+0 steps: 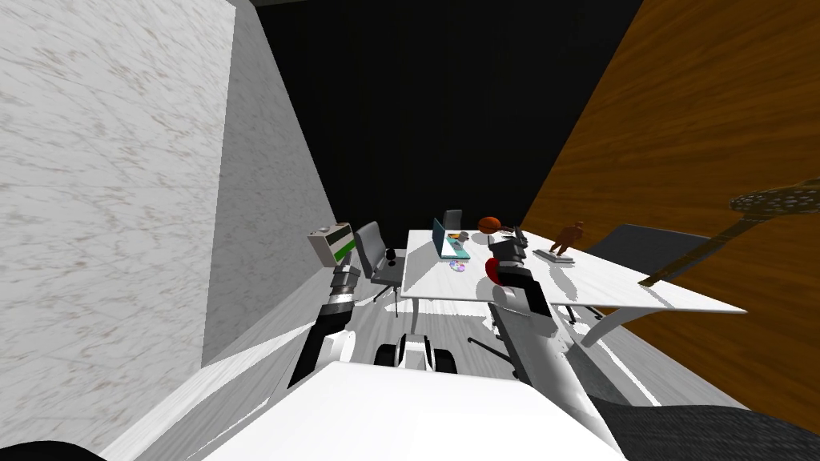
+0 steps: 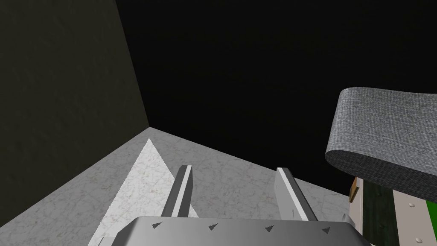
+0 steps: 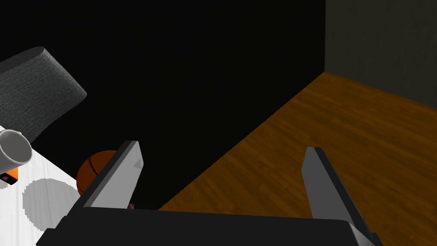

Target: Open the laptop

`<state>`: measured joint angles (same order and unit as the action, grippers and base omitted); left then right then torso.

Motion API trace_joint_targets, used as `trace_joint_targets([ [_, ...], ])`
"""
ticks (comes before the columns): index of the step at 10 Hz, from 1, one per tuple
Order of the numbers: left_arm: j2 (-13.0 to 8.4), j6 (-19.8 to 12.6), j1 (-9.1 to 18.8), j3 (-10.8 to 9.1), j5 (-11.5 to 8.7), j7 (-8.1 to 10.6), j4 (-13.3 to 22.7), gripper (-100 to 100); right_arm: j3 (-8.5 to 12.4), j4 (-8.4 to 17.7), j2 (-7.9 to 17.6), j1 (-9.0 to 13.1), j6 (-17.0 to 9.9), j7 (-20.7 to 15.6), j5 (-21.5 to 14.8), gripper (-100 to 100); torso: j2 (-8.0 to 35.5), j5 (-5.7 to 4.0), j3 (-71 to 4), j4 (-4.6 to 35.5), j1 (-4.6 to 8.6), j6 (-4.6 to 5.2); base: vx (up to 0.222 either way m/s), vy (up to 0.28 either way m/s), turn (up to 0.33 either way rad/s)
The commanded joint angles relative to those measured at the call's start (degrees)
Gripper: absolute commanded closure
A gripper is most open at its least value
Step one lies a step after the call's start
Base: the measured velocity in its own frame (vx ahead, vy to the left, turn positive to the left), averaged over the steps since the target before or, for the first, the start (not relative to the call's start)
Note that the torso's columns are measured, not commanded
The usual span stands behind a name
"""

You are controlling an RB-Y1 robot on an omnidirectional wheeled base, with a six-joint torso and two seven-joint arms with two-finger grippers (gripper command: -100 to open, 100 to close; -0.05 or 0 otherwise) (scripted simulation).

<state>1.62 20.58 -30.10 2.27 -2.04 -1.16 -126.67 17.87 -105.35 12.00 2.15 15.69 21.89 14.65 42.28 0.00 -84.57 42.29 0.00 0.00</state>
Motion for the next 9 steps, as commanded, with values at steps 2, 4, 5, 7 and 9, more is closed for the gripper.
trace_joint_targets([
  [2, 0.0, 0.0, 0.0, 0.00, 0.0, 0.00, 0.0, 0, 2.8, 5.5, 0.1, 5.7, -3.3, 5.5, 3.6, -100, 0.0, 0.00, 0.0, 0.0, 0.00, 0.01, -0.011, -0.006, 0.018],
  [4, 0.0, 0.0, 0.0, 0.00, 0.0, 0.00, 0.0, 0, 4.1, 7.3, 0.1, 7.9, -4.7, 8.3, 5.3, -100, 0.0, 0.00, 0.0, 0.0, -0.01, 0.00, -0.011, -0.004, 0.022],
  [5, 0.0, 0.0, 0.0, 0.00, 0.0, 0.00, 0.0, 0, 4.1, 8.2, 0.1, 8.4, -4.7, 8.7, 5.3, -100, 0.0, 0.00, 0.0, 0.0, -0.01, -0.01, -0.010, -0.003, 0.013],
  [7, 0.0, 0.0, 0.0, 0.00, 0.0, 0.00, 0.0, 0, 5.4, 11.0, 0.1, 11.1, -6.2, 11.4, 7.0, -100, 0.0, 0.00, 0.0, 0.0, 0.00, -0.01, -0.011, -0.004, 0.018],
  [9, 0.0, 0.0, 0.0, 0.00, 0.0, 0.00, 0.0, 0, 6.8, 13.8, 0.0, 13.8, -7.7, 14.2, 8.7, -100, 0.0, 0.00, 0.0, 0.0, 0.00, 0.00, -0.011, -0.004, 0.017],
])
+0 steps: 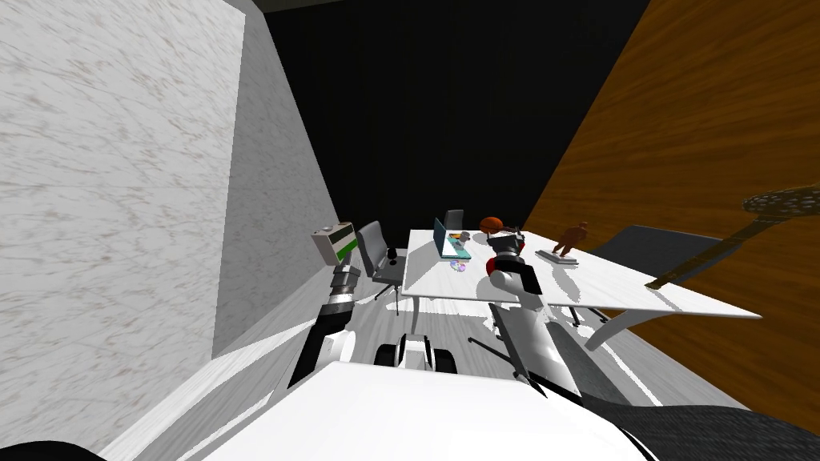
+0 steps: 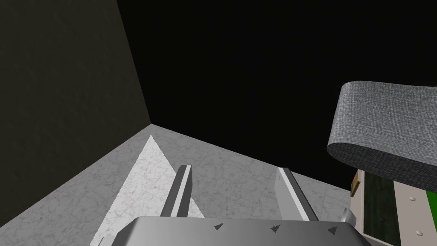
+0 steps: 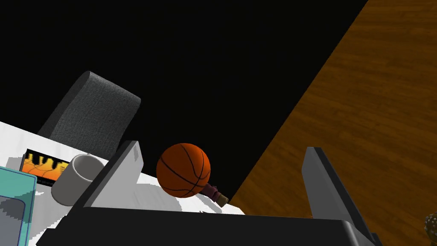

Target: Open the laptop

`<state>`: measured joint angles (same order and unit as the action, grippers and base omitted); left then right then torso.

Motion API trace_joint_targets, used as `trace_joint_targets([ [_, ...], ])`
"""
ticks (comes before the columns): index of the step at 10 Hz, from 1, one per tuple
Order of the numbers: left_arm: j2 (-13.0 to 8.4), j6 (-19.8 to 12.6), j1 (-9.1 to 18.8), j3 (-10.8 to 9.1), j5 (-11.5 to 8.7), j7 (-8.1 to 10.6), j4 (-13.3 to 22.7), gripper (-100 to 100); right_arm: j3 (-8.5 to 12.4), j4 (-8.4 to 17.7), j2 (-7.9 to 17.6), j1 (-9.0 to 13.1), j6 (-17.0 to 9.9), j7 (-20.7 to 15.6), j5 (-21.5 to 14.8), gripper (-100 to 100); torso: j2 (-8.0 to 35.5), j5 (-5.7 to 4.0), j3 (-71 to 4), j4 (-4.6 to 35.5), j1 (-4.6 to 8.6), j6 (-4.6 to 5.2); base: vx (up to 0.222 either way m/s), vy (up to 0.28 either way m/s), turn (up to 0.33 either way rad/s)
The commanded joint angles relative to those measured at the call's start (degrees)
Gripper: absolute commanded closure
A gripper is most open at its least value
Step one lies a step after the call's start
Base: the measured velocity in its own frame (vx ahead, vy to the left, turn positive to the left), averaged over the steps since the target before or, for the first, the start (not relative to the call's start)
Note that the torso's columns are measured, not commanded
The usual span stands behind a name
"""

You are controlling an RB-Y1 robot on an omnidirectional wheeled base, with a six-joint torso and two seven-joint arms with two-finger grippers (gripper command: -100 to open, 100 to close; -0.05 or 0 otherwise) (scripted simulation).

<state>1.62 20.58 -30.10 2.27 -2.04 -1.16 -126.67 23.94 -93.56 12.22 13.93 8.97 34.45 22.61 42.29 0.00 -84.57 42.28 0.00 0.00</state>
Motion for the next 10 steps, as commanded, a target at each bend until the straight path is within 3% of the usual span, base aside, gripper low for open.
trace_joint_targets([
  [1, 0.0, 0.0, 0.0, 0.00, 0.0, 0.00, 0.0, 0, 2.0, 4.3, -0.3, 4.2, -2.5, 3.9, 2.5, -100, 0.0, 0.00, 0.0, 0.0, -0.01, 0.00, -0.012, -0.002, 0.024],
  [2, 0.0, 0.0, 0.0, 0.00, 0.0, 0.00, 0.0, 0, 2.0, 4.9, -0.3, 4.7, -2.5, 4.3, 2.5, -100, 0.0, 0.00, 0.0, 0.0, -0.01, 0.00, -0.011, -0.003, 0.016],
  [3, 0.0, 0.0, 0.0, 0.00, 0.0, 0.00, 0.0, 0, 3.3, 7.4, -0.4, 7.0, -4.0, 6.7, 4.2, -100, 0.0, 0.00, 0.0, 0.0, 0.00, 0.01, -0.012, -0.004, 0.025],
  [4, 0.0, 0.0, 0.0, 0.00, 0.0, 0.00, 0.0, 0, 3.3, 7.8, -0.4, 7.4, -4.0, 7.0, 4.2, -100, 0.0, 0.00, 0.0, 0.0, 0.00, 0.00, -0.010, -0.005, 0.013],
  [5, 0.0, 0.0, 0.0, 0.00, 0.0, 0.00, 0.0, 0, 4.6, 10.2, -0.6, 9.7, -5.5, 9.3, 5.8, -100, 0.0, 0.00, 0.0, 0.0, 0.00, 0.01, -0.012, -0.006, 0.021],
  [6, 0.0, 0.0, 0.0, 0.00, 0.0, 0.00, 0.0, 0, 4.6, 10.7, -0.6, 10.0, -5.5, 9.7, 5.8, -100, 0.0, 0.00, 0.0, 0.0, 0.00, 0.00, -0.010, -0.004, 0.016],
  [7, 0.0, 0.0, 0.0, 0.00, 0.0, 0.00, 0.0, 0, 5.9, 12.8, -0.8, 12.4, -7.0, 11.9, 7.5, -100, 0.0, 0.00, 0.0, 0.0, 0.00, 0.01, -0.014, -0.002, 0.020],
  [8, 0.0, 0.0, 0.0, 0.00, 0.0, 0.00, 0.0, 0, 5.9, 13.6, -0.8, 12.7, -7.0, 12.3, 7.5, -100, 0.0, 0.01, 0.0, 0.0, -0.01, -0.01, -0.010, -0.003, 0.017],
  [9, 0.0, 0.0, 0.0, 0.00, 0.0, 0.00, 0.0, 0, 7.1, 15.8, -1.1, 15.3, -8.4, 14.5, 9.1, -100, 0.0, 0.00, 0.0, 0.0, -0.01, 0.01, -0.010, -0.003, 0.024],
  [10, 0.0, 0.0, 0.0, 0.00, 0.0, 0.00, 0.0, 0, 7.1, 16.5, -1.1, 15.3, -8.4, 14.9, 9.1, -100, 0.0, 0.00, 0.0, 0.0, -0.01, 0.00, -0.008, -0.003, 0.014],
])
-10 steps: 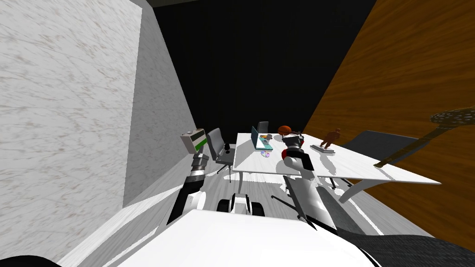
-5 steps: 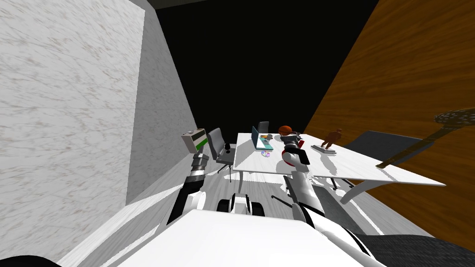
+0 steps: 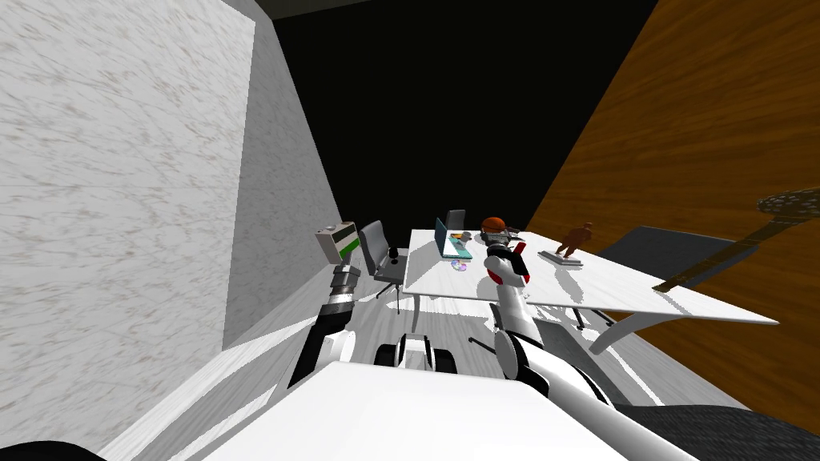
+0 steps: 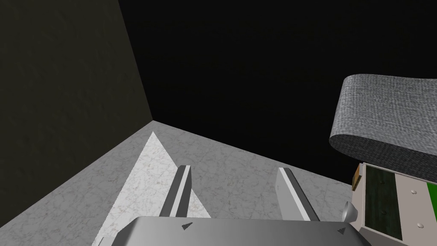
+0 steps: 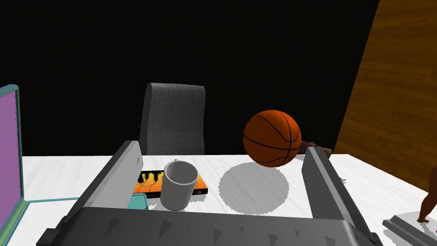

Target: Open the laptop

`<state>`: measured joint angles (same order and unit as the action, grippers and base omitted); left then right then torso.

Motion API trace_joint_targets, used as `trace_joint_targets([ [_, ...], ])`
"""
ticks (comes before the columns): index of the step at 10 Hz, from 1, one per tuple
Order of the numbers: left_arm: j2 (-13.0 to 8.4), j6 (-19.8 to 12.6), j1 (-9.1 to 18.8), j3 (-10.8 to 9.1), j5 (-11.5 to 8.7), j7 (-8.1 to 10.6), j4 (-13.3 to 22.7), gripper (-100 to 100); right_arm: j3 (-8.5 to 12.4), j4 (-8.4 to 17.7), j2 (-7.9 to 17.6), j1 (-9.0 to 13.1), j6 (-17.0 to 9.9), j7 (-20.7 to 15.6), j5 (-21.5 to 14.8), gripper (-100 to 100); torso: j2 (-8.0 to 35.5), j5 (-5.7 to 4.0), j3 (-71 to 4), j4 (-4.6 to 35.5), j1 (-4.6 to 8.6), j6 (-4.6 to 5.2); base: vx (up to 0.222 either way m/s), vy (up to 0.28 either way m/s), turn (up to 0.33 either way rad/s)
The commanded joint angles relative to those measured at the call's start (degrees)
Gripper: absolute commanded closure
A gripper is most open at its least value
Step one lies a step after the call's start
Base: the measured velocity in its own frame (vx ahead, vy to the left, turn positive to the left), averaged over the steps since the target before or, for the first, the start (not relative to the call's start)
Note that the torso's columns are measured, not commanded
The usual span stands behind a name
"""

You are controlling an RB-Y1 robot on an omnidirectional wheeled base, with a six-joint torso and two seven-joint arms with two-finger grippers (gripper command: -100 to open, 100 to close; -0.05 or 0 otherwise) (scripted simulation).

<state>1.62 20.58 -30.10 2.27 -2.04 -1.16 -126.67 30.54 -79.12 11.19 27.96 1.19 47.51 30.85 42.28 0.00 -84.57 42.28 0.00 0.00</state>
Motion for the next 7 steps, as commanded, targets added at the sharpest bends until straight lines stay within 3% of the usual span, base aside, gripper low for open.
trace_joint_targets([
  [1, 0.0, 0.0, 0.0, 0.00, 0.0, 0.00, 0.0, 0, 1.7, 4.4, -0.3, 3.7, -2.1, 4.1, 2.4, -100, 0.0, -0.01, 0.0, 0.0, 0.01, 0.01, -0.012, -0.002, 0.017],
  [2, 0.0, 0.0, 0.0, 0.00, 0.0, 0.00, 0.0, 0, 1.7, 4.9, -0.3, 3.7, -2.1, 4.4, 2.4, -100, 0.0, 0.00, 0.0, 0.0, 0.00, -0.01, -0.010, -0.003, 0.017],
  [3, 0.0, 0.0, 0.0, 0.00, 0.0, 0.00, 0.0, 0, 2.9, 7.5, -0.7, 6.2, -3.5, 6.7, 4.0, -100, 0.0, -0.01, 0.0, 0.0, 0.01, 0.02, -0.011, -0.003, 0.018],
  [4, 0.0, 0.0, 0.0, 0.00, 0.0, 0.00, 0.0, 0, 2.9, 7.7, -0.7, 6.2, -3.5, 6.8, 4.0, -100, 0.0, 0.00, 0.0, 0.0, 0.00, 0.00, -0.010, -0.004, 0.013],
  [5, 0.0, 0.0, 0.0, 0.00, 0.0, 0.00, 0.0, 0, 4.0, 9.8, -1.0, 8.5, -4.8, 9.1, 5.4, -100, 0.0, 0.00, 0.0, 0.0, 0.00, 0.01, -0.011, -0.005, 0.023],
  [6, 0.0, 0.0, 0.0, 0.00, 0.0, 0.00, 0.0, 0, 4.0, 10.4, -1.0, 8.5, -4.8, 9.1, 5.4, -100, 0.0, 0.00, 0.0, 0.0, 0.01, 0.00, -0.008, -0.004, 0.011],
  [7, 0.0, 0.0, 0.0, 0.00, 0.0, 0.00, 0.0, 0, 5.0, 12.6, -1.4, 10.8, -6.1, 11.4, 6.8, -100, 0.0, -0.01, 0.0, 0.0, 0.01, 0.01, -0.009, -0.003, 0.015],
])
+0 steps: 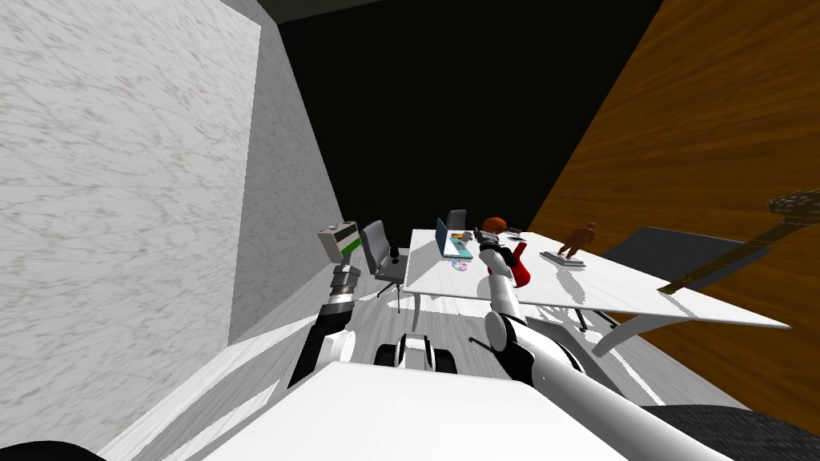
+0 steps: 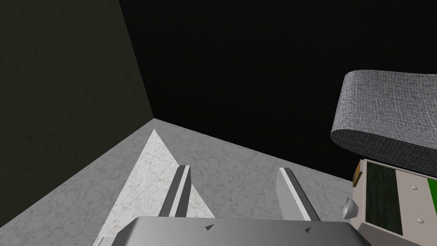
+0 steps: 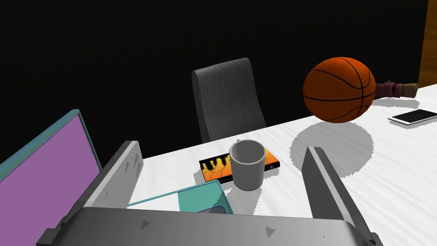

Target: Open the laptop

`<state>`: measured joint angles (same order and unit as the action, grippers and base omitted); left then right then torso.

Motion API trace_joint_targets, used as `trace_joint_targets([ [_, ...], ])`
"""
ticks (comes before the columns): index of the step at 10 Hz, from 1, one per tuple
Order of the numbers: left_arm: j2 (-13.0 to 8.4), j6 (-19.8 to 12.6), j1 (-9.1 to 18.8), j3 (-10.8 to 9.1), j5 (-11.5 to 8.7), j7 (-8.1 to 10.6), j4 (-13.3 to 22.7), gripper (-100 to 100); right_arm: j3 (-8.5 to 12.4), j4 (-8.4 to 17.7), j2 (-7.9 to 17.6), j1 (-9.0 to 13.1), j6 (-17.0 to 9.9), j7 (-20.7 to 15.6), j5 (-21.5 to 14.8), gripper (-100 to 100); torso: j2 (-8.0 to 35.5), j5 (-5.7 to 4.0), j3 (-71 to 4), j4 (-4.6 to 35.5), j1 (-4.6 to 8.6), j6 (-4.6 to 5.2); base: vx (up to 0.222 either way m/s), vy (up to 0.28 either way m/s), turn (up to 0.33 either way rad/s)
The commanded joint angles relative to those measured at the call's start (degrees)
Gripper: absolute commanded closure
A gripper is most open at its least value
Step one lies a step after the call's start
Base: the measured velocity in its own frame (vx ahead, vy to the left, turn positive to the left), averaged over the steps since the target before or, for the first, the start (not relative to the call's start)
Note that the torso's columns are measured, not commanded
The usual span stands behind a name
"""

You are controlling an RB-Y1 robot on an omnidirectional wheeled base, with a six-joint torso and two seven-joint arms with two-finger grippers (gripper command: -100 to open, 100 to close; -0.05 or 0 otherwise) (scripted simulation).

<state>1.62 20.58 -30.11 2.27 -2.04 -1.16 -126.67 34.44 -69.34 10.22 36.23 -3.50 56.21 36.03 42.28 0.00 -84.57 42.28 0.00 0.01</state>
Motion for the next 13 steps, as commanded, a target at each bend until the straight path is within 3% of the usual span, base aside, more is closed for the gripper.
trace_joint_targets([
  [1, 0.0, 0.0, 0.0, 0.00, 0.0, 0.00, 0.0, 0, 1.1, 3.3, -0.5, 2.5, -1.4, 2.7, 1.7, -100, 0.0, 0.00, 0.0, 0.0, -0.01, -0.01, -0.009, -0.001, 0.013],
  [2, 0.0, 0.0, 0.0, 0.00, 0.0, 0.00, 0.0, 0, 2.1, 5.0, -0.9, 4.6, -2.6, 4.8, 3.0, -100, 0.0, 0.00, 0.0, 0.0, -0.01, 0.00, -0.010, -0.002, 0.021],
  [4, 0.0, 0.0, 0.0, 0.00, 0.0, 0.00, 0.0, 0, 2.1, 5.8, -0.9, 4.6, -2.6, 4.8, 3.0, -100, 0.0, 0.00, 0.0, 0.0, 0.00, 0.00, -0.004, -0.002, 0.006],
  [5, 0.0, 0.0, 0.0, 0.00, 0.0, 0.00, 0.0, 0, 3.1, 8.0, -1.4, 6.7, -3.8, 6.8, 4.2, -100, 0.0, 0.00, 0.0, 0.0, 0.01, 0.00, -0.007, -0.001, 0.013],
  [6, 0.0, 0.0, 0.0, 0.00, 0.0, 0.00, 0.0, 0, 3.1, 8.2, -1.4, 6.7, -3.8, 6.8, 4.2, -100, 0.0, 0.01, 0.0, 0.0, -0.02, -0.03, -0.006, -0.002, 0.017],
  [8, 0.0, 0.0, 0.0, 0.00, 0.0, 0.00, 0.0, 0, 4.8, 11.9, -2.6, 10.3, -5.9, 10.3, 6.5, -100, 0.0, 0.00, 0.0, 0.0, 0.00, -0.02, -0.010, -0.003, 0.020],
  [9, 0.0, 0.0, 0.0, 0.00, 0.0, 0.00, 0.0, 0, 4.8, 12.5, -2.6, 10.3, -5.9, 10.3, 6.5, -100, 0.0, 0.00, 0.0, 0.0, -0.01, -0.01, -0.009, -0.002, 0.012],
  [11, 0.0, 0.0, 0.0, 0.00, 0.0, 0.00, 0.0, 0, 6.2, 16.0, -4.0, 13.3, -7.6, 13.3, 8.4, -100, 0.0, 0.00, 0.0, 0.0, -0.01, -0.02, -0.009, -0.003, 0.015],
  [13, 0.0, 0.0, 0.0, 0.00, 0.0, 0.00, 0.0, 0, 6.8, 17.5, -4.8, 14.5, -8.3, 14.6, 9.1, -100, 0.0, 0.00, 0.0, 0.0, 0.00, 0.01, -0.007, -0.002, 0.010],
])
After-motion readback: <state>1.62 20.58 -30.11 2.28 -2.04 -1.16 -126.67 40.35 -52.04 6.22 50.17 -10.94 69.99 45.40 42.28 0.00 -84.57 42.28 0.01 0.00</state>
